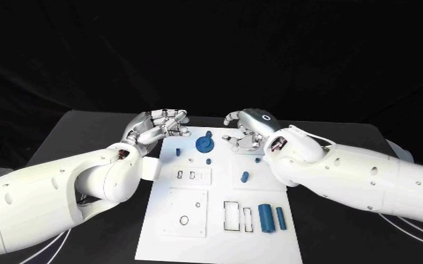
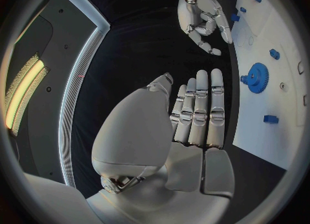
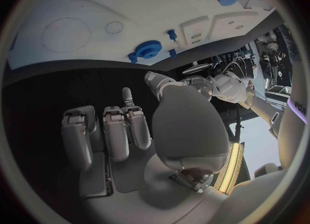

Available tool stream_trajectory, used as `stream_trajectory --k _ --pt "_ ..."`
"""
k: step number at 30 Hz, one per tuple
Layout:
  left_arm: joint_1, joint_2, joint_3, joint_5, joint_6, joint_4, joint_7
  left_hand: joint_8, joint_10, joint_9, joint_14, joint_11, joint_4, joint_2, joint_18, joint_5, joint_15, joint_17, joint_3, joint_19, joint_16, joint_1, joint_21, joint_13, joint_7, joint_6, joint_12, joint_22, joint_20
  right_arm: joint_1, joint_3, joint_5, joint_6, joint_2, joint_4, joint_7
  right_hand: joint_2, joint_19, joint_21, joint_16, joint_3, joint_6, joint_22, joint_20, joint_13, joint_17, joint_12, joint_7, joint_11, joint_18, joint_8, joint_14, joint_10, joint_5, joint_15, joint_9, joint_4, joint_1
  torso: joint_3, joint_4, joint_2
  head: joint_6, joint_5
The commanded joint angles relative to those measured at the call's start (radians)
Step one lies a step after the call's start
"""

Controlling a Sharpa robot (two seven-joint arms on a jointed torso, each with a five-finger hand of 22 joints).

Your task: Assemble the parts on the task board

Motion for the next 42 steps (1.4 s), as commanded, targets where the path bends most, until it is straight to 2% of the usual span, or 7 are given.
stream_trajectory --k 1,3,9,17,20,26,42 --pt "0.002 0.002 0.001 -0.004 0.022 -0.001 0.004 -0.007 0.003 -0.002 -0.009 0.003 0.002 -0.007 0.012 -0.003 0.002 0.003 0.007 0.003 0.005 0.006 0.004 0.001 0.005 -0.001 -0.006 0.001 0.001 0.016 0.0 0.269 0.052 -0.073 0.028 0.241 -0.003 0.105 0.004 0.001 0.004 -0.003 0.263 0.005 0.157 0.251 -0.006 0.002 0.006 -0.007 -0.006 0.102 0.006 0.004 0.01 -0.001 -0.014 0.019 0.0032 -0.012 -0.01 -0.001 0.003" --pt "0.001 0.004 0.001 -0.004 0.024 -0.005 0.003 -0.007 0.003 -0.002 -0.009 0.003 0.002 -0.007 0.012 -0.003 0.002 0.003 0.007 0.003 0.005 0.006 0.004 0.001 0.005 -0.001 -0.006 0.001 0.001 0.022 0.001 0.301 0.095 -0.124 0.043 0.3 -0.022 0.105 0.004 -0.001 0.006 0.013 0.263 0.004 0.148 0.245 -0.012 -0.002 0.003 -0.007 -0.006 0.1 -0.003 0.024 0.008 0.001 -0.04 0.046 0.0058 -0.0172 -0.015 -0.003 0.002" --pt "0.001 0.015 0.0 -0.004 0.033 -0.019 0.002 -0.007 0.003 -0.002 -0.009 0.003 0.002 -0.007 0.012 -0.003 0.002 0.003 0.007 0.003 0.005 0.006 0.004 0.001 0.005 -0.001 -0.006 0.001 0.001 0.019 0.001 0.321 0.148 -0.232 0.063 0.371 -0.036 0.105 0.004 0.0 0.003 0.015 0.263 0.002 0.151 0.25 -0.01 -0.005 0.0 -0.007 -0.014 0.101 -0.001 0.037 0.006 -0.001 -0.055 0.059 0.0134 -0.021 -0.021 -0.005 0.001" --pt "0.001 0.022 0.0 -0.004 0.039 -0.032 0.002 -0.007 0.003 -0.002 -0.01 0.003 0.001 -0.008 0.012 -0.003 0.002 0.003 0.008 0.002 0.006 0.007 0.004 0.001 0.005 -0.002 -0.007 0.001 0.001 -0.022 0.0 0.324 0.163 -0.301 0.048 0.396 -0.038 0.105 0.004 0.001 0.005 0.017 0.263 0.001 0.153 0.254 -0.009 -0.004 0.0 -0.007 -0.021 0.102 0.002 0.05 0.006 -0.002 -0.064 0.068 0.023 -0.0297 -0.024 -0.008 -0.002" --pt "0.0 0.023 0.0 -0.004 0.04 -0.035 0.002 -0.007 0.003 -0.002 -0.01 0.003 0.001 -0.008 0.012 -0.003 0.002 0.003 0.008 0.002 0.006 0.007 0.004 0.001 0.005 -0.002 -0.007 0.001 0.001 -0.038 0.0 0.326 0.164 -0.3 0.028 0.4 -0.039 0.105 0.004 0.001 0.005 0.017 0.263 0.001 0.152 0.254 -0.009 -0.003 0.001 -0.007 -0.023 0.102 0.001 0.053 0.006 -0.003 -0.064 0.068 0.0263 -0.0311 -0.024 -0.011 -0.001" --pt "0.0 0.025 0.0 -0.004 0.042 -0.037 0.002 -0.007 0.003 -0.002 -0.01 0.003 0.001 -0.008 0.012 -0.003 0.002 0.003 0.008 0.002 0.006 0.007 0.004 0.001 0.005 -0.002 -0.007 0.001 0.001 -0.061 0.0 0.336 0.165 -0.271 -0.032 0.388 -0.038 0.105 0.004 0.002 0.005 0.016 0.263 0.002 0.154 0.258 -0.008 -0.001 0.002 -0.007 -0.026 0.103 0.003 0.058 0.007 -0.003 -0.065 0.068 0.0226 -0.025 -0.022 -0.014 -0.008" --pt "0.0 0.026 0.0 -0.004 0.045 -0.039 0.0 -0.007 0.003 -0.002 -0.01 0.003 0.001 -0.008 0.012 -0.003 0.002 0.003 0.008 0.002 0.006 0.007 0.004 0.001 0.005 -0.002 -0.007 0.001 0.001 -0.088 0.0 0.353 0.178 -0.176 -0.148 0.321 -0.035 0.105 0.004 0.003 0.005 0.001 0.263 0.005 0.15 0.263 -0.011 0.005 0.008 -0.007 -0.044 0.104 -0.002 0.062 0.012 -0.008 -0.064 0.064 0.031 -0.0212 -0.013 -0.012 -0.004"
